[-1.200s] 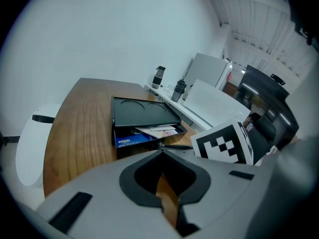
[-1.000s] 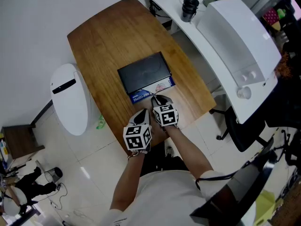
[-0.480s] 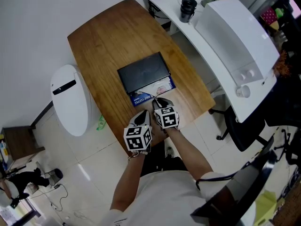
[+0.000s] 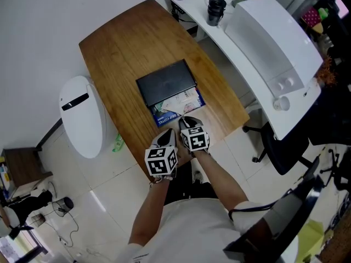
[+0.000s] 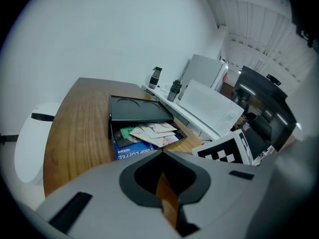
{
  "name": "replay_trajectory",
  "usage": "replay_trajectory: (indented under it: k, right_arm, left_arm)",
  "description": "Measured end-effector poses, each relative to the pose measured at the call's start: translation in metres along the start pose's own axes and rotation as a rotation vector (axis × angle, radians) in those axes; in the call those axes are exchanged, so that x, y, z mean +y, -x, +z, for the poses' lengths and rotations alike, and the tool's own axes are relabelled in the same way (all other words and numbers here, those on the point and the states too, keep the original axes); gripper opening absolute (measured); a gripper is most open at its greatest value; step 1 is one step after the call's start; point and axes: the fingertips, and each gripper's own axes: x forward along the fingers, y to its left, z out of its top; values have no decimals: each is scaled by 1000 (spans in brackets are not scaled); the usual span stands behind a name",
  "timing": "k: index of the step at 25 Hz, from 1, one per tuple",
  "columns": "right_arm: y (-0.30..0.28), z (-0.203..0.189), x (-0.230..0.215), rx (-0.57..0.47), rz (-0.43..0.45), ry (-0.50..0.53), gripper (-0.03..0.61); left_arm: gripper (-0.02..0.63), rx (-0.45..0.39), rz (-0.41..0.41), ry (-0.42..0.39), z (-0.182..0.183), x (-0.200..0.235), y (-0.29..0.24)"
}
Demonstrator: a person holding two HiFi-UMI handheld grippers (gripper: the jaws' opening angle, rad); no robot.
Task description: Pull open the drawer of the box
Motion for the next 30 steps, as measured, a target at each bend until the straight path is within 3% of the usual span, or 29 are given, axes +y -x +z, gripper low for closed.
replay_trajectory:
  k: [22, 25, 30]
  right_arm:
    - [14, -19, -2, 29, 16, 43, 54]
    - [19, -13, -4, 16, 14, 58, 90]
    - [47, 0, -8, -42, 14, 82, 94]
  left_arm:
    - [3, -8, 7, -10, -20, -23, 22]
    - [3, -14, 18, -18, -21, -20, 30]
    - [3, -37, 38, -18, -25, -22, 48]
